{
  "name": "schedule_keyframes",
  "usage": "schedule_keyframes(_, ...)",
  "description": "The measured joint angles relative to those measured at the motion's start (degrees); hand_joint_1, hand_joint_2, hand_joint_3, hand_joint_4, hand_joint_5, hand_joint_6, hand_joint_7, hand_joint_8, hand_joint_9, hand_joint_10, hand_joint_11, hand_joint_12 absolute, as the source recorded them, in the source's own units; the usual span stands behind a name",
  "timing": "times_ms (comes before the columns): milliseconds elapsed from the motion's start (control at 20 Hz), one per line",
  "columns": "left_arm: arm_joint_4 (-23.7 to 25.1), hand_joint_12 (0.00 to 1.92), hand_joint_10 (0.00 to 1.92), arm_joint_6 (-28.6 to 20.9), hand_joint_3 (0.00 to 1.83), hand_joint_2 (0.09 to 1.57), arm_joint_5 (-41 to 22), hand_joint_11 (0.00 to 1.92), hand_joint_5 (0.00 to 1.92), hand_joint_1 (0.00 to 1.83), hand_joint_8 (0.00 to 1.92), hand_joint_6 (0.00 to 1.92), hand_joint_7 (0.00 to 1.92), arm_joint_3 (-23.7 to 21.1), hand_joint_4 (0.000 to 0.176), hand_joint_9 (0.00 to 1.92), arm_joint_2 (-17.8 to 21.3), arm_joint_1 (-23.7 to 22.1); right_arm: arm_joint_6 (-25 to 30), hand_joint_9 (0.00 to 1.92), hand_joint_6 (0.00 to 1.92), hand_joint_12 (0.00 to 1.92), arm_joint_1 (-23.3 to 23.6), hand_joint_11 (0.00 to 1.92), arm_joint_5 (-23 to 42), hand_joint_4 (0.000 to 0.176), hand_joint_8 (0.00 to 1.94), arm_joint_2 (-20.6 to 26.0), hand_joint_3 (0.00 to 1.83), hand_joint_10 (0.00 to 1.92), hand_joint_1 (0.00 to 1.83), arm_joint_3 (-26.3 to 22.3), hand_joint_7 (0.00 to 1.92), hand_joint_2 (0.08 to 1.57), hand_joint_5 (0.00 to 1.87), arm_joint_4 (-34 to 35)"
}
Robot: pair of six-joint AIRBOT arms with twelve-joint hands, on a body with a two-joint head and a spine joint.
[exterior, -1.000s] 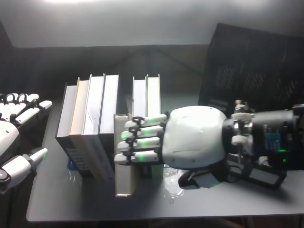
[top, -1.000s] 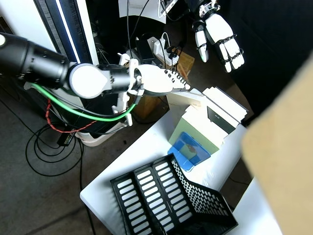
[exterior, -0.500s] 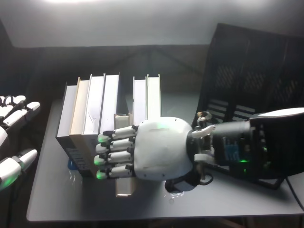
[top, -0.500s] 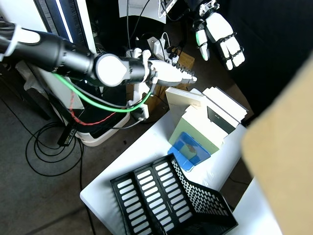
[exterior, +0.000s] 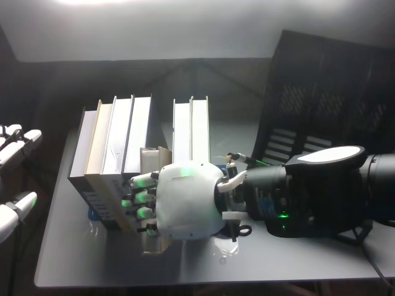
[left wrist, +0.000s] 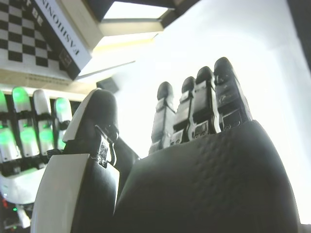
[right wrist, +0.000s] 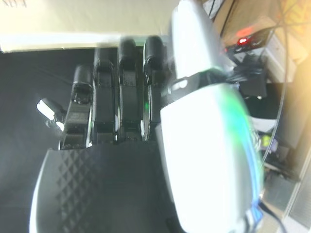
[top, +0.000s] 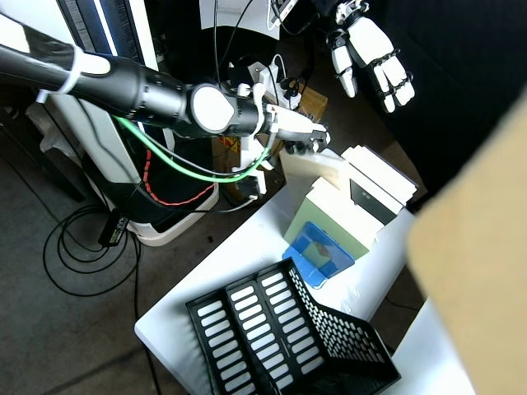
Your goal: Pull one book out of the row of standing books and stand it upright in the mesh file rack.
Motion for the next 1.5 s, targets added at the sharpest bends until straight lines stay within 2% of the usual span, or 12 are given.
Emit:
schedule_keyframes(50, 0.0, 0.00, 0.00, 0.0, 0.00, 1.50, 0.0, 0.00, 0.06, 0.50, 0.00, 0.00, 0.00, 0.0, 0.069, 0.00, 0.0, 0.1, 0.0, 0.00, 0.00, 0.01, 0.0, 0.00, -1.1, 0.000, 0.00, -0.3, 0.25, 0.00, 0.09, 0.3, 0.00, 1.57, 0.01, -0.5)
schedule_keyframes(100, 0.1, 0.00, 0.00, 0.0, 0.00, 1.50, 0.0, 0.00, 0.06, 0.52, 0.00, 0.00, 0.00, 0.0, 0.067, 0.00, 0.0, 0.1, -0.2, 0.00, 0.00, 0.00, 0.0, 0.00, -1.7, 0.000, 0.00, -0.5, 0.27, 0.00, 0.02, 0.5, 0.00, 1.57, 0.00, -0.6)
schedule_keyframes(150, 0.2, 0.00, 0.00, 0.0, 0.00, 1.50, 0.0, 0.00, 0.07, 0.55, 0.00, 0.00, 0.00, 0.0, 0.060, 0.00, 0.0, 0.2, -0.3, 0.00, 0.00, 0.00, 0.0, 0.00, -1.8, 0.000, 0.00, -0.7, 0.28, 0.00, 0.00, 0.6, 0.00, 1.57, 0.00, -0.5)
schedule_keyframes(300, -0.1, 0.00, 0.00, 0.0, 0.00, 1.49, 0.0, 0.00, 0.07, 0.53, 0.00, 0.00, 0.00, -0.1, 0.071, 0.00, 0.0, 0.5, -0.3, 0.00, 0.00, 0.00, 0.7, 0.00, -2.2, 0.000, 0.00, -0.8, 0.28, 0.00, 0.00, -0.3, 0.00, 1.57, 0.00, -1.3)
schedule_keyframes(450, -0.5, 0.00, 0.00, -0.3, 0.00, 1.46, -0.1, 0.00, 0.09, 0.59, 0.00, 0.01, 0.00, -0.1, 0.065, 0.00, 0.0, 0.7, -0.3, 0.00, 0.00, 0.00, 1.7, 0.00, -1.1, 0.000, 0.00, -0.9, 0.28, 0.00, 0.00, -1.1, 0.00, 1.57, 0.00, -1.6)
schedule_keyframes(500, -0.5, 0.00, 0.00, -0.4, 0.00, 1.46, -0.3, 0.00, 0.10, 0.55, 0.00, 0.00, 0.00, -0.1, 0.060, 0.00, 0.0, 0.9, -0.3, 0.00, 0.00, 0.00, 1.7, 0.00, -1.0, 0.000, 0.00, -1.0, 0.28, 0.00, 0.00, -0.9, 0.00, 1.57, 0.00, -1.6)
schedule_keyframes(700, -0.4, 0.00, 0.00, -0.5, 0.00, 1.46, -0.4, 0.00, 0.12, 0.56, 0.00, 0.01, 0.00, -0.1, 0.064, 0.00, 0.0, 0.9, -0.3, 0.00, 0.00, 0.00, 1.3, 0.00, -2.6, 0.000, 0.00, -1.7, 0.29, 0.00, 0.00, 2.2, 0.00, 1.57, 0.00, -0.7)
schedule_keyframes(1000, -0.2, 0.00, 0.00, -0.6, 0.00, 1.44, -0.5, 0.00, 0.14, 0.63, 0.00, 0.01, 0.00, 0.0, 0.046, 0.00, 0.0, 0.9, -0.3, 0.00, 0.00, 0.00, -0.4, 0.00, -4.7, 0.000, 0.00, -3.8, 0.29, 0.00, 0.00, 3.8, 0.00, 1.57, 0.00, -0.5)
schedule_keyframes(1050, -0.2, 0.00, 0.00, -0.6, 0.00, 1.45, -0.6, 0.00, 0.11, 0.57, 0.00, 0.01, 0.00, 0.0, 0.064, 0.00, -0.1, 0.9, -0.3, 0.00, 0.00, 0.00, -0.4, 0.00, -4.6, 0.000, 0.00, -3.8, 0.29, 0.00, 0.00, 3.8, 0.00, 1.57, 0.00, -0.5)
schedule_keyframes(1150, -0.2, 0.00, 0.00, -0.6, 0.00, 1.45, -0.7, 0.00, 0.13, 0.58, 0.00, 0.01, 0.00, 0.1, 0.036, 0.00, -0.1, 0.9, -0.3, 0.00, 0.00, 0.00, -0.4, 0.00, -4.6, 0.000, 0.00, -3.9, 0.29, 0.00, 0.00, 4.2, 0.00, 1.57, 0.00, -0.5)
schedule_keyframes(1250, -0.1, 0.00, 0.00, -0.7, 0.00, 1.46, -0.9, 0.00, 0.14, 0.57, 0.00, 0.01, 0.00, 0.2, 0.022, 0.00, -0.1, 0.9, -0.3, 0.00, 0.00, 0.00, -0.4, 0.00, -4.8, 0.000, 0.00, -4.5, 0.29, 0.00, 0.00, 4.9, 0.00, 1.57, 0.00, -0.5)
schedule_keyframes(1500, 0.5, 0.00, 0.00, -1.1, 0.00, 1.47, -0.9, 0.00, 0.15, 0.57, 0.00, 0.01, 0.00, 0.5, 0.019, 0.00, -0.2, 0.9, -0.3, 0.00, 0.00, 0.00, -0.7, 0.00, -5.2, 0.000, 0.00, -6.6, 0.29, 0.00, 0.00, 7.0, 0.00, 1.57, 0.00, -0.9)
